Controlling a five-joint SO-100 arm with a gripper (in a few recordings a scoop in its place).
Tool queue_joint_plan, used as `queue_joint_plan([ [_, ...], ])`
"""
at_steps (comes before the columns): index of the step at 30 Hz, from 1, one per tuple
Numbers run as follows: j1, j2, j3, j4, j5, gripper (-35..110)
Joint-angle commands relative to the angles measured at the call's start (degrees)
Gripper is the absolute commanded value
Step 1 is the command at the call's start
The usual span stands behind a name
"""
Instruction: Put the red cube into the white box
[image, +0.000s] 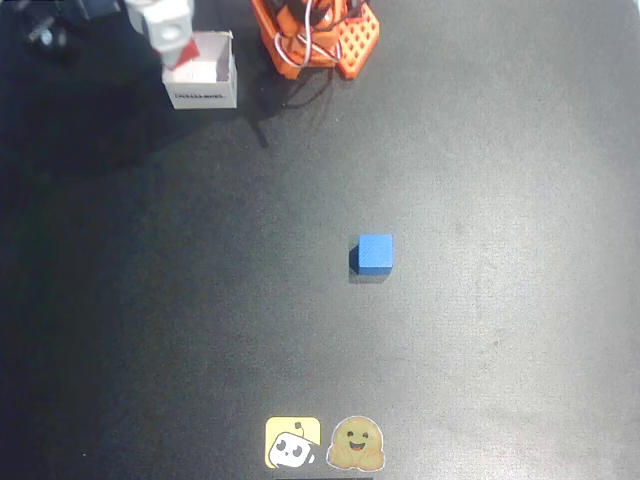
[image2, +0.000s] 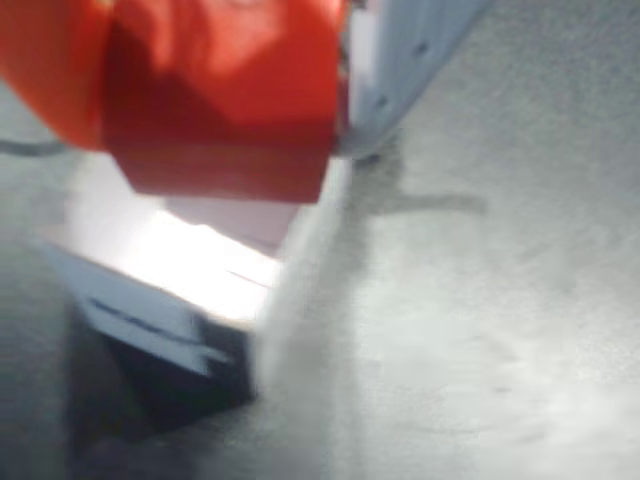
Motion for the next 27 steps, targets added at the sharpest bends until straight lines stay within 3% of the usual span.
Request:
queue_joint_plan([
  [1,1.8,-0.9,0.2,3.3,-0.9,0],
  [19,2.5,-10.5,0.3,4.8,-2.5,0],
  [27,2.5,-9.9,-0.3,4.7,-5.8,15],
])
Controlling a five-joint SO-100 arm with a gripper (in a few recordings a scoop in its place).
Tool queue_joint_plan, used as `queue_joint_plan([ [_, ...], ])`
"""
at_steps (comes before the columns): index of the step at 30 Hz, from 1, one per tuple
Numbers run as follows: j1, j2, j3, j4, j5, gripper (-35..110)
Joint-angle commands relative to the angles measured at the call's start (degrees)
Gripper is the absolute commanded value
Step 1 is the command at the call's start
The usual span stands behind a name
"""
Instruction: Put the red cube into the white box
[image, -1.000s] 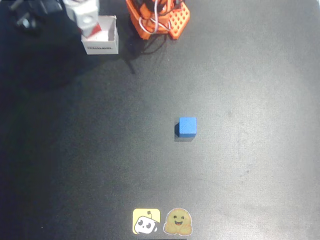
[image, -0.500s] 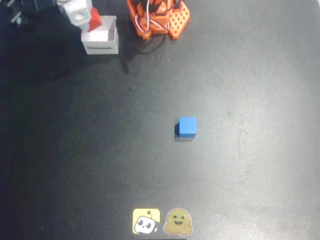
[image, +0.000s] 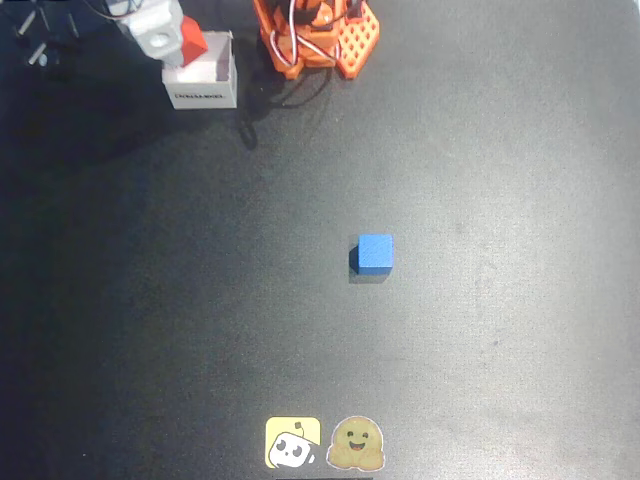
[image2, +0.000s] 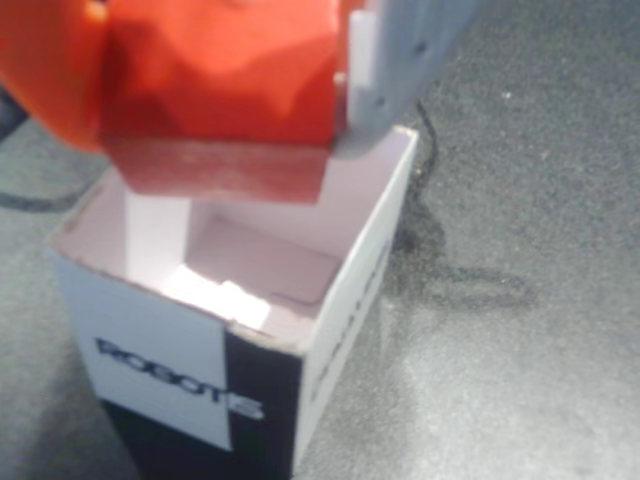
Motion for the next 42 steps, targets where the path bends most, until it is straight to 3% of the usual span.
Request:
queue_joint_plan([
  [1,0.4,1.0,-1.1,5.0,-1.2,16],
  [9,0.5,1.8,-0.5,5.1,-1.9,23],
  [13,0.8,2.9,-0.6,5.0,-2.3,0],
  [18,-1.4,4.4,-6.2,1.0,-10.7,0],
  [23,-15.6,3.8,-19.5,-4.7,-15.4,0],
  [30,-42.5,3.5,-21.4,-13.9,-16.2,0],
  [36,-57.8,8.3,-16.2,-15.0,-19.5,0],
  [42,-65.5,27.7,1.9,-14.8,-20.1,0],
])
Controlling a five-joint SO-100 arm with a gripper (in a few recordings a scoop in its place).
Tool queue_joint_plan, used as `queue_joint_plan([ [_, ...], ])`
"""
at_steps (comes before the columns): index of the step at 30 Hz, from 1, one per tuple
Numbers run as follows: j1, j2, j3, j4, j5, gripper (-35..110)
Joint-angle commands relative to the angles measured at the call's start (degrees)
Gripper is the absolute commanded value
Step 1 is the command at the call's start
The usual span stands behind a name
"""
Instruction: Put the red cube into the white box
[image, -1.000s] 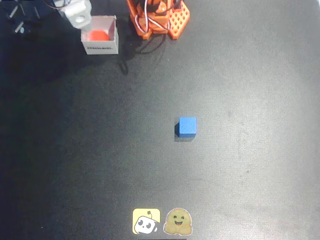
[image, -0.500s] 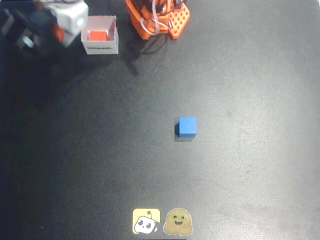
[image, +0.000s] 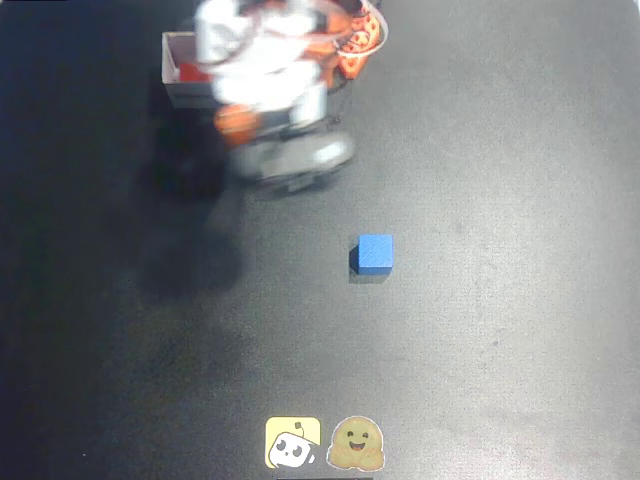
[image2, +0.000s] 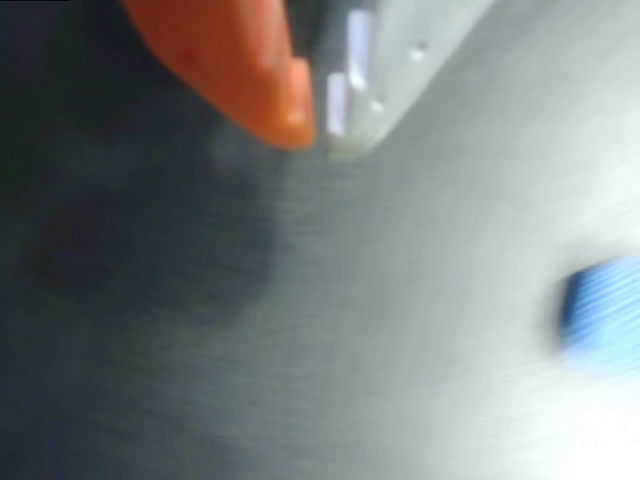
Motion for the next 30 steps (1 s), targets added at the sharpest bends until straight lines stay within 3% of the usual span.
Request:
queue_joint_plan([
  [1,-2.6,13.3,10.2,0.0,-0.7,0],
  [7,-4.1,27.3,26.3,-2.1,-4.4,0],
  [18,-4.6,49.8,56.0,-18.9,-4.1,0],
  [24,-5.4,49.8,63.7,-28.9,2.8,0],
  [30,-4.4,49.0,63.7,-27.7,17.1,0],
])
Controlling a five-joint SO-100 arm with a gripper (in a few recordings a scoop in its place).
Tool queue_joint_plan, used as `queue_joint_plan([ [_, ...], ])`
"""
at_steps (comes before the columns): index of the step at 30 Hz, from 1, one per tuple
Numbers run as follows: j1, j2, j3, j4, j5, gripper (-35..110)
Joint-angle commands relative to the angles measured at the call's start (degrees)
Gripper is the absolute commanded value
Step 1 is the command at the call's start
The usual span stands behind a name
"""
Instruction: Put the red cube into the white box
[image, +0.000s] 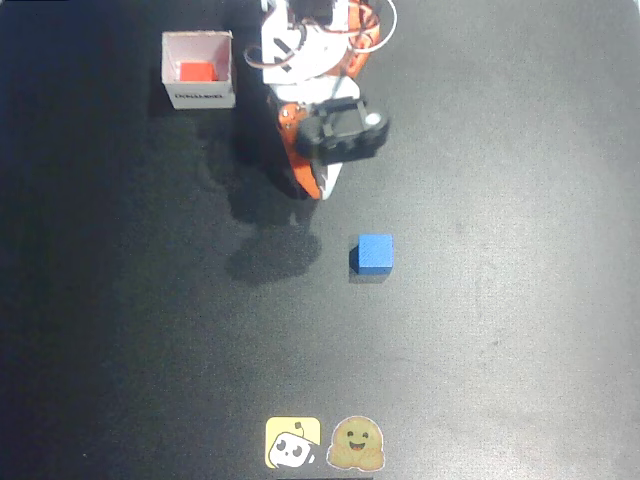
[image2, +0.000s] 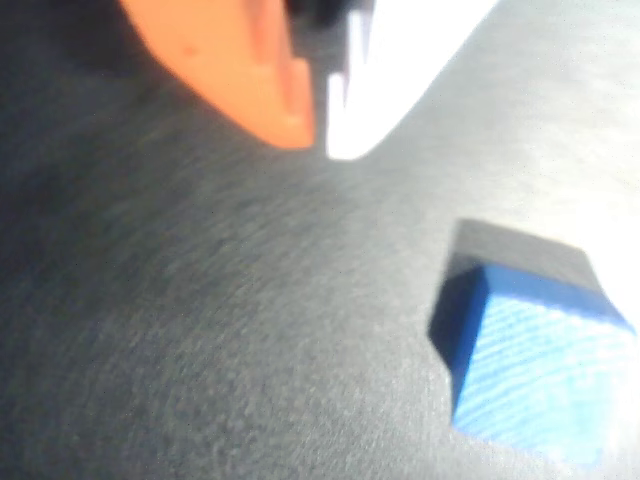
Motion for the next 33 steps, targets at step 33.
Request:
queue_joint_plan([
  [33,1.0,0.4,-0.2,21.3,14.2,0],
])
